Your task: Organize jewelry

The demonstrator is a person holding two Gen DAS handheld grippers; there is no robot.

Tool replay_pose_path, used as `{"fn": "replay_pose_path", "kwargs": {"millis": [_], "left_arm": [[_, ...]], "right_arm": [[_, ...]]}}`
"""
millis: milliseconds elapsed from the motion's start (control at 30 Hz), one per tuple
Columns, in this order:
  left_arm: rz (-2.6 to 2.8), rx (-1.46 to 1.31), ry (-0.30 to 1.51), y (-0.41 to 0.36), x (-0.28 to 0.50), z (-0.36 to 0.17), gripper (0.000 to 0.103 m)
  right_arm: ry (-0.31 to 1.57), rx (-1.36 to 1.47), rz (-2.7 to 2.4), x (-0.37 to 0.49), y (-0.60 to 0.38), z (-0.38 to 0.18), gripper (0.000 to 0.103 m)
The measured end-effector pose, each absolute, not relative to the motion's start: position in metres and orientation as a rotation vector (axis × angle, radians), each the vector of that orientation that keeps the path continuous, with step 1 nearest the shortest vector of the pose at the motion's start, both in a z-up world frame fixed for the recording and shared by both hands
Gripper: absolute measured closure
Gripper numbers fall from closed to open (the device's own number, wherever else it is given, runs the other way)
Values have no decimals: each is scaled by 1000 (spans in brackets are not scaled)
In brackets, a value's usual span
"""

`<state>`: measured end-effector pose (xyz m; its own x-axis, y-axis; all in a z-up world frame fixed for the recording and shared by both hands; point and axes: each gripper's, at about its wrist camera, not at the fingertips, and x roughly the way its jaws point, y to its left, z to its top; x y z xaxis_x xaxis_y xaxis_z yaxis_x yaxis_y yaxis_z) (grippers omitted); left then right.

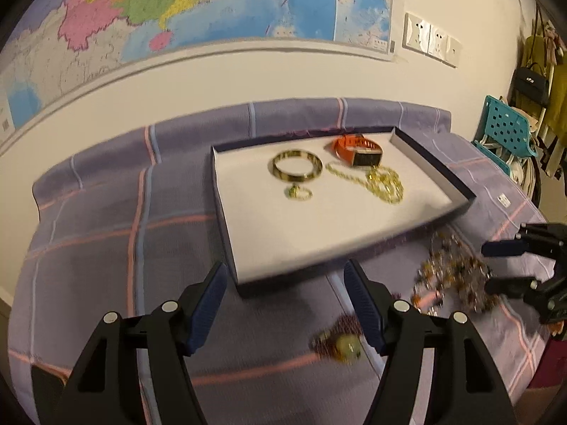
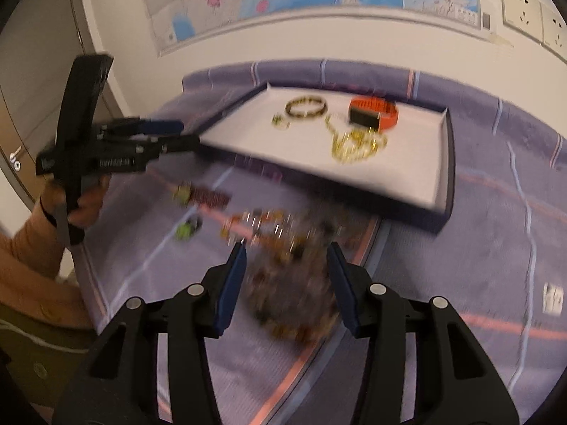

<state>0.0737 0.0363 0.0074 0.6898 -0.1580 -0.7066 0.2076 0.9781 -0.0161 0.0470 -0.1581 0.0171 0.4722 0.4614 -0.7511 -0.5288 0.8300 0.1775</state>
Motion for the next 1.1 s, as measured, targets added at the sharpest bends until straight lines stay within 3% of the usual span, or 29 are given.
{"fn": "replay_pose_path", "kwargs": {"millis": [933, 1033, 1100], "left_arm": [[-254, 117, 845, 17, 34, -21, 37], [-255, 107, 847, 16, 34, -22, 37], [-254, 100, 851, 17, 35, -23, 37]], "right_arm": [[882, 3, 491, 29, -174, 9, 58], [881, -14, 499, 29, -169, 7, 61], [885, -19, 497, 30, -168, 5, 72]]}}
